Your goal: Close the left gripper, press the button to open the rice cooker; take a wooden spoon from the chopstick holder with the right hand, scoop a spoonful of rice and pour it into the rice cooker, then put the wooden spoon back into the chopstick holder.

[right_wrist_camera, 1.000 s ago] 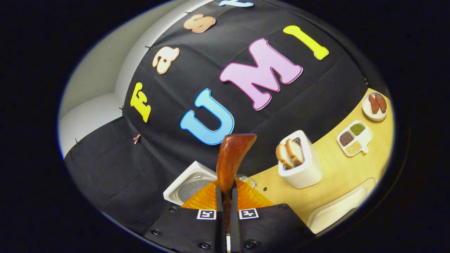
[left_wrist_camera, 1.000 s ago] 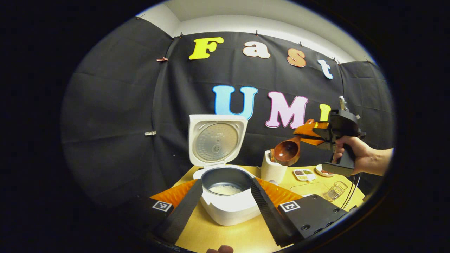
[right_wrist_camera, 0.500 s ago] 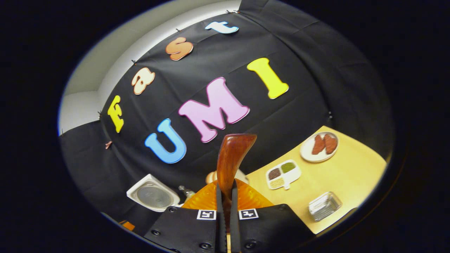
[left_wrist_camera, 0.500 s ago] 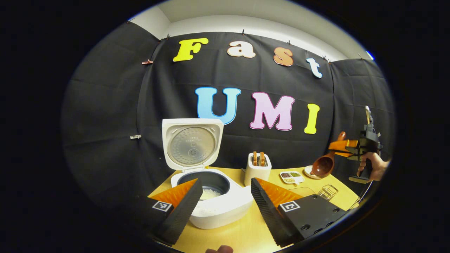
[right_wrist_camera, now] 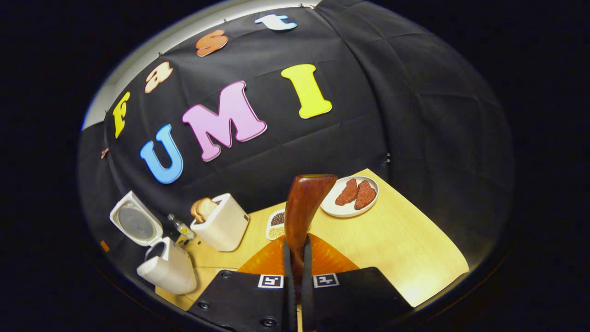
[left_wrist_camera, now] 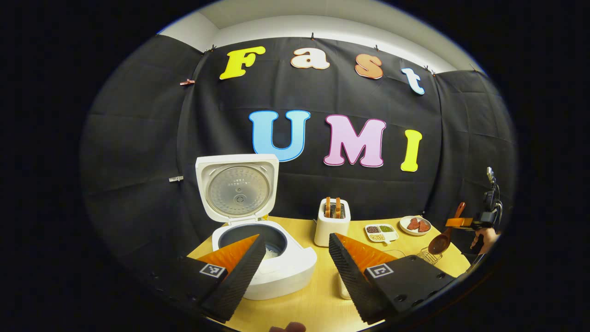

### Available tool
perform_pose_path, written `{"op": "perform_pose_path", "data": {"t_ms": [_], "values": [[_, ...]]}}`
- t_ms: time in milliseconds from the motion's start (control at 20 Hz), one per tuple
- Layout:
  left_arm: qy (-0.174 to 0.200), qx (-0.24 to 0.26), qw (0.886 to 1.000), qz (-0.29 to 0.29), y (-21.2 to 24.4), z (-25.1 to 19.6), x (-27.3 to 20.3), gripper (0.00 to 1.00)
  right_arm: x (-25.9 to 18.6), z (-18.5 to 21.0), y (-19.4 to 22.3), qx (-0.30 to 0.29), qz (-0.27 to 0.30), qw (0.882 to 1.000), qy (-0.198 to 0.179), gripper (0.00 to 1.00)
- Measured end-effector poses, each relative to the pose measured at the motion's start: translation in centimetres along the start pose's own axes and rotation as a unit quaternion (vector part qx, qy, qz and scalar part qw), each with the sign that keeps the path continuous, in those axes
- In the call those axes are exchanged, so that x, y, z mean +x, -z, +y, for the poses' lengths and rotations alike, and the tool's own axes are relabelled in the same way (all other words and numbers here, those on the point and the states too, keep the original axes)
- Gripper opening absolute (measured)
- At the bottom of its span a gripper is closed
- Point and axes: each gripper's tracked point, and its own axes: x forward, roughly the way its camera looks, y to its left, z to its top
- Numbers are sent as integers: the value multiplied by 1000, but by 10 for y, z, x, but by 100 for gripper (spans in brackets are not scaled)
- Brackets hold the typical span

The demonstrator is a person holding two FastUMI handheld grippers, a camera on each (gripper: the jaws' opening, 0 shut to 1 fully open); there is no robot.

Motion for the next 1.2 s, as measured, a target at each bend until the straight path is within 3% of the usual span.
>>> {"op": "perform_pose_path", "data": {"t_ms": [50,200,650,750,850,950,1100,1200], "values": [[0,0,1000,1,-1,-7,-1,95,3,-3,8,-9,9,1000,-1,9],[-3,1,1000,4,-3,-18,-2,95,18,-6,32,-5,36,999,-12,8],[-21,2,1000,-8,-16,-17,-5,95,20,-26,69,28,87,996,3,16],[-18,-25,998,-45,-31,-15,-5,95,8,-32,66,39,82,996,17,27],[-7,-51,997,-60,-38,-16,4,95,-7,-37,64,48,76,995,32,45],[5,-65,996,-64,-46,-14,12,95,-22,-42,65,43,72,995,48,75],[-7,-60,994,-92,-74,8,25,95,-53,-44,57,15,56,996,73,98],[-22,-38,993,-114,-96,26,39,95,-73,-39,47,-15,39,995,88,98]]}}
